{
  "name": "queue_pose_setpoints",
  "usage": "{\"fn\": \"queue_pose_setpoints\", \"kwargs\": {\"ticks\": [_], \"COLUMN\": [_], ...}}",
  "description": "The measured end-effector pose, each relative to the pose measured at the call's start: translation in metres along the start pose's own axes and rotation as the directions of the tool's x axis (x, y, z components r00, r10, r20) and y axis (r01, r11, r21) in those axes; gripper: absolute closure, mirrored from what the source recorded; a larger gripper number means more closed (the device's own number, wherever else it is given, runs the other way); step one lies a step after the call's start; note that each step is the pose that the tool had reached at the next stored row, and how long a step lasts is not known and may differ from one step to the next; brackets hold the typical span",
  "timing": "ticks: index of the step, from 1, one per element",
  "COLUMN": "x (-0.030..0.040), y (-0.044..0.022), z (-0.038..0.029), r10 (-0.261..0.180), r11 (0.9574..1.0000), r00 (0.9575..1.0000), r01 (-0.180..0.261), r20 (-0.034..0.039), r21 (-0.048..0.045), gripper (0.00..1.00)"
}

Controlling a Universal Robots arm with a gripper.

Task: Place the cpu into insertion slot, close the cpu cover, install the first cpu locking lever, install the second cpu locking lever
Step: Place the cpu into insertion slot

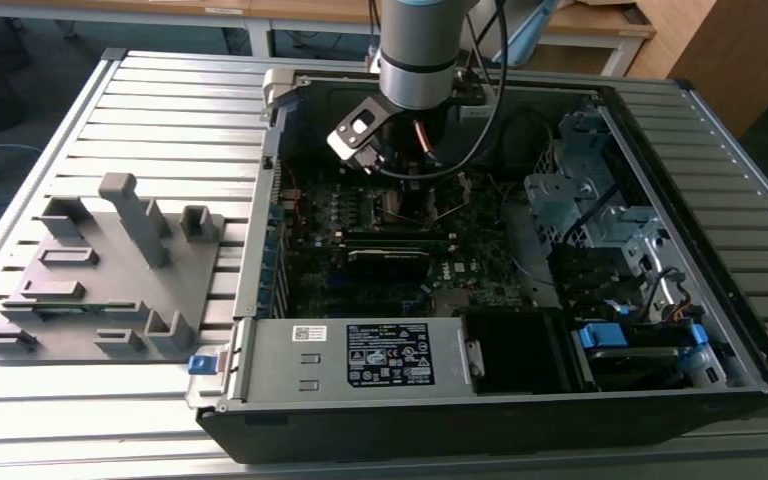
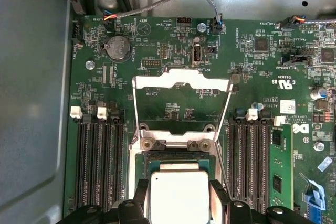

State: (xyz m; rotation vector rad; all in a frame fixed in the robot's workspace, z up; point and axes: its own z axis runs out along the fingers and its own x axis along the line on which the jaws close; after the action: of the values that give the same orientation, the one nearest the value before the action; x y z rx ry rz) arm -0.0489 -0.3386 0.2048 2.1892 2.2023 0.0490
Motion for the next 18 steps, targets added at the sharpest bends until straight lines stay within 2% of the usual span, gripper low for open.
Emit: {"fn": "queue_pose_setpoints", "kwargs": {"ticks": [18], "x": [0.0000], "y": [-0.0021], "z": [0.0113], "r10": [0.000], "r11": [1.0000], "r00": [1.0000], "r01": [0.000], "r20": [0.0017], "r21": [0.0001], "gripper": [0.46]}}
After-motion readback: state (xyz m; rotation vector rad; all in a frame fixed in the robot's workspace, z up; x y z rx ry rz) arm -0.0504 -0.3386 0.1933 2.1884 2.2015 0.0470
